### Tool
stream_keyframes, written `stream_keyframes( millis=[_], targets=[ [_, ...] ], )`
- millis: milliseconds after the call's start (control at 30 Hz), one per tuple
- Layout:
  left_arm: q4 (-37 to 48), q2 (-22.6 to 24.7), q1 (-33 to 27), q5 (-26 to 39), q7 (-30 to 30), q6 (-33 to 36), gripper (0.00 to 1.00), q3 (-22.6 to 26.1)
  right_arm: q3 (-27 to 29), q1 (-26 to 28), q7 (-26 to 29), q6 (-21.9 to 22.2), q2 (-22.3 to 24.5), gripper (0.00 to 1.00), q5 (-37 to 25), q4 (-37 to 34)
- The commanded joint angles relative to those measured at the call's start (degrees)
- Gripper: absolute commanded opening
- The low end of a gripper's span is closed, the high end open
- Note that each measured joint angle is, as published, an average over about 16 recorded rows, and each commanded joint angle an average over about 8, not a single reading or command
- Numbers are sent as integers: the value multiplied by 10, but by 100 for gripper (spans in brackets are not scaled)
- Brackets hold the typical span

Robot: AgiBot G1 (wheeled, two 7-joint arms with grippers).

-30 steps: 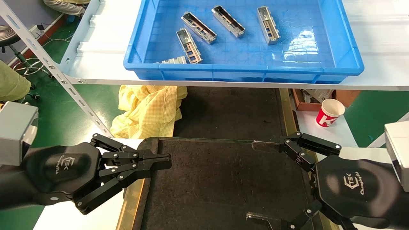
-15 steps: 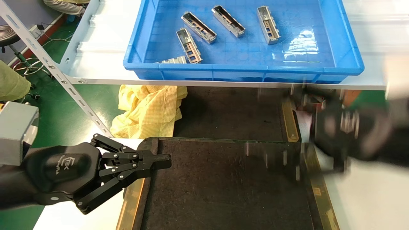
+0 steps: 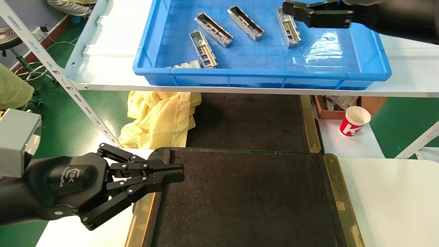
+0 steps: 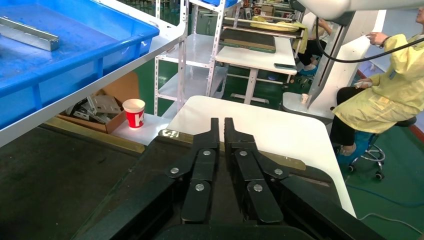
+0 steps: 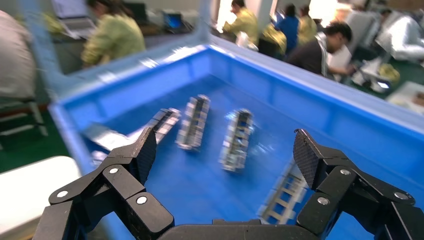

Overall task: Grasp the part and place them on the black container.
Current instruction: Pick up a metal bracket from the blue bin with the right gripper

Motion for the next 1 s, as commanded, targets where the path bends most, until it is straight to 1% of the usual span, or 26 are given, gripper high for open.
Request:
stream_keyframes(
  millis=[33,233,433,633,867,933,1000],
  targets=[
    [0,0,0,0,0,0,100,0,-13,28,-4,16,-20,100,-28,-42],
    [0,0,0,0,0,0,100,0,-31,85,-36,47,-74,100,-64,-169],
    [0,0,0,0,0,0,100,0,-44,122,-72,80,-118,100,-87,-271],
    [0,0,0,0,0,0,100,0,-52,141,-96,119,-150,100,-102,-340],
    [0,0,0,0,0,0,100,0,-57,147,-108,180,-182,100,-112,-385],
    [0,0,0,0,0,0,100,0,-57,148,-109,196,-189,95,-113,-392],
    [0,0,0,0,0,0,100,0,-57,148,-109,207,-196,81,-113,-398]
  ],
)
